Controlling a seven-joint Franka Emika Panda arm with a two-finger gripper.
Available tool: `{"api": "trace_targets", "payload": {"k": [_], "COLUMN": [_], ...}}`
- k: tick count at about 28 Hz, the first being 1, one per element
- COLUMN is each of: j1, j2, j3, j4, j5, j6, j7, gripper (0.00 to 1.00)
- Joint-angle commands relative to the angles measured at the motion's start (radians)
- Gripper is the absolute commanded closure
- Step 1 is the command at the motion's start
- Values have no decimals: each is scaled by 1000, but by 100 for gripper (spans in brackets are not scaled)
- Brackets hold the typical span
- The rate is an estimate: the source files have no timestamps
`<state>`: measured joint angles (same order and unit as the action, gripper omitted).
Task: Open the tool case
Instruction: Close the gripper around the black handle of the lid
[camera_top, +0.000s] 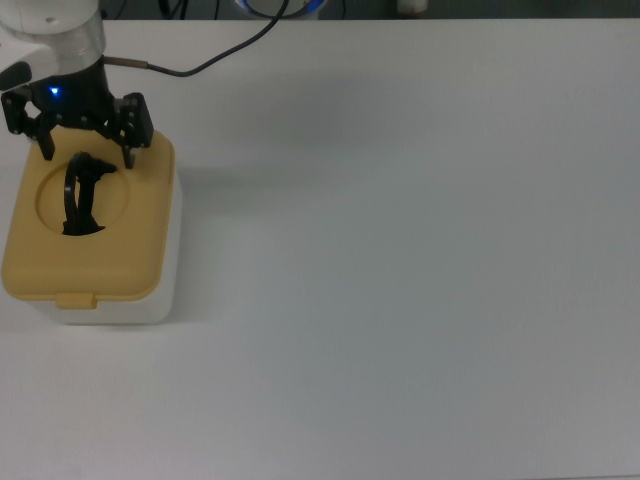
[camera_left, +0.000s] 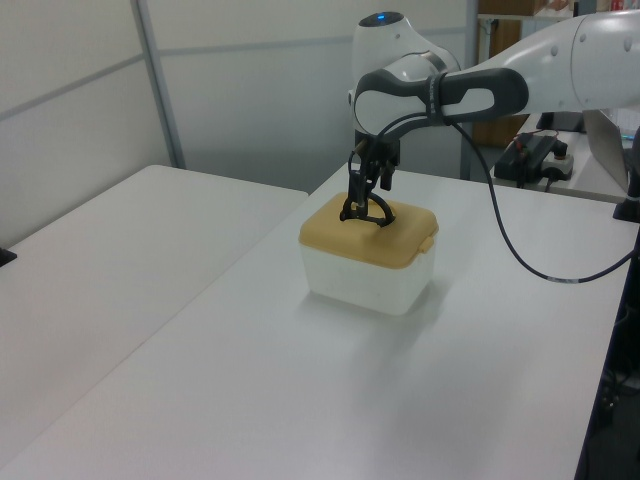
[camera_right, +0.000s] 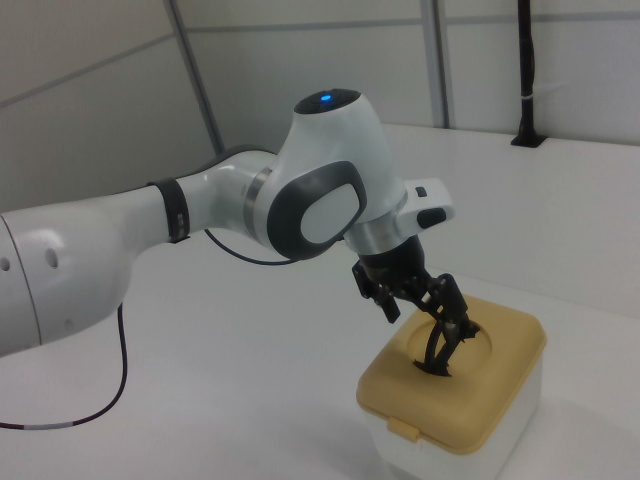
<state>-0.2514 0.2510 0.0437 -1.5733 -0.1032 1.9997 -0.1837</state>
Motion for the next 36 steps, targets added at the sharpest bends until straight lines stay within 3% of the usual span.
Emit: {"api": "trace_targets", "payload": {"k": [1,3,8,11,14,17,36], "j1": [-11,-28,-29,-31,-35,-35,-29], "j2": [14,27,45,50,56,57,53], "j3": [1,2,2,2,2,2,5], "j4": [12,15,15,13,15,15,15], "j5": [2,8,0,10,16,17,27], "j6": [59,63,82,106,108,109,108], "j7": [-19,-19,-20,-28,-51,-53,-69], "gripper": [0,1,18,55,84,99,100]}}
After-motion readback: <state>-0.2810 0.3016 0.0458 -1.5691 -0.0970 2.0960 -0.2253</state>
